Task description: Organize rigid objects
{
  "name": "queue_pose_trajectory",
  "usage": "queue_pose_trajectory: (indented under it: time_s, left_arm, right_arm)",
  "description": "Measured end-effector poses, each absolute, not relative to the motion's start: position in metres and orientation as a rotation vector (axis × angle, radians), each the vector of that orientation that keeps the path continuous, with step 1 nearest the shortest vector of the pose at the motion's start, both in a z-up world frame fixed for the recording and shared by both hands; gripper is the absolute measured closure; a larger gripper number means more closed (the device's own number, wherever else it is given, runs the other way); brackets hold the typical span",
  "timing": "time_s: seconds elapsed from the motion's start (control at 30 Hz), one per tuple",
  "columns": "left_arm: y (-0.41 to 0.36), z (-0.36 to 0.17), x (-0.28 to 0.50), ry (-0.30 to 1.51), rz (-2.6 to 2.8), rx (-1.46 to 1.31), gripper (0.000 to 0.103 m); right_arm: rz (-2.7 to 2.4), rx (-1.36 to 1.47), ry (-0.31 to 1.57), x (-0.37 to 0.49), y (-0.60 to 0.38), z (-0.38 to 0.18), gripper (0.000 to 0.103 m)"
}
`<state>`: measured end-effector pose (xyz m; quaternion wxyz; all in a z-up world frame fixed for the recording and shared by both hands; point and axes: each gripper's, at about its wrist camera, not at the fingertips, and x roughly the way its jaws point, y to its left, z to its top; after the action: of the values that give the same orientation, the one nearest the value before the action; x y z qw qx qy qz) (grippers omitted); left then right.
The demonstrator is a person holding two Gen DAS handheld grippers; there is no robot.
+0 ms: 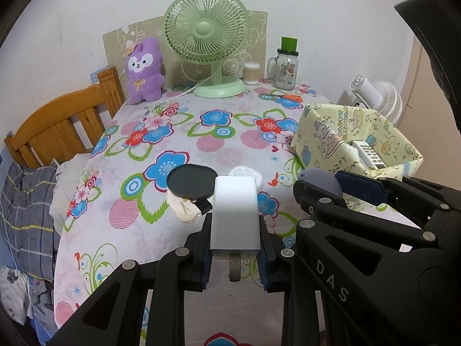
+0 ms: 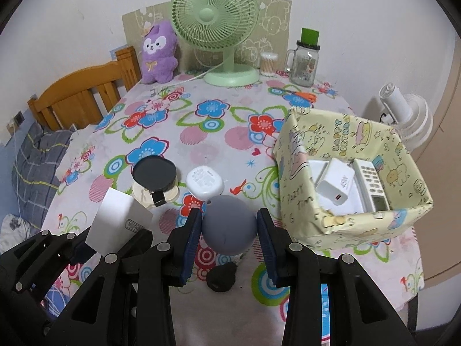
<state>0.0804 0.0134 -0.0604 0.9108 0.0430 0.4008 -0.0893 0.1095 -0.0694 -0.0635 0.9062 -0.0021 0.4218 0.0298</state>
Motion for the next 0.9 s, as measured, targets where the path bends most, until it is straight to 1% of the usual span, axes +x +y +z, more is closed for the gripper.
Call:
queue_pose_trajectory:
  time_s: [0.9]
  left_arm:
    - [-0.044, -0.026, 0.084, 0.774, -0.235, 0.142, 0.078]
  right_arm:
    - [0.016, 0.025, 0.811, 0.103, -0.127, -0.028, 0.061]
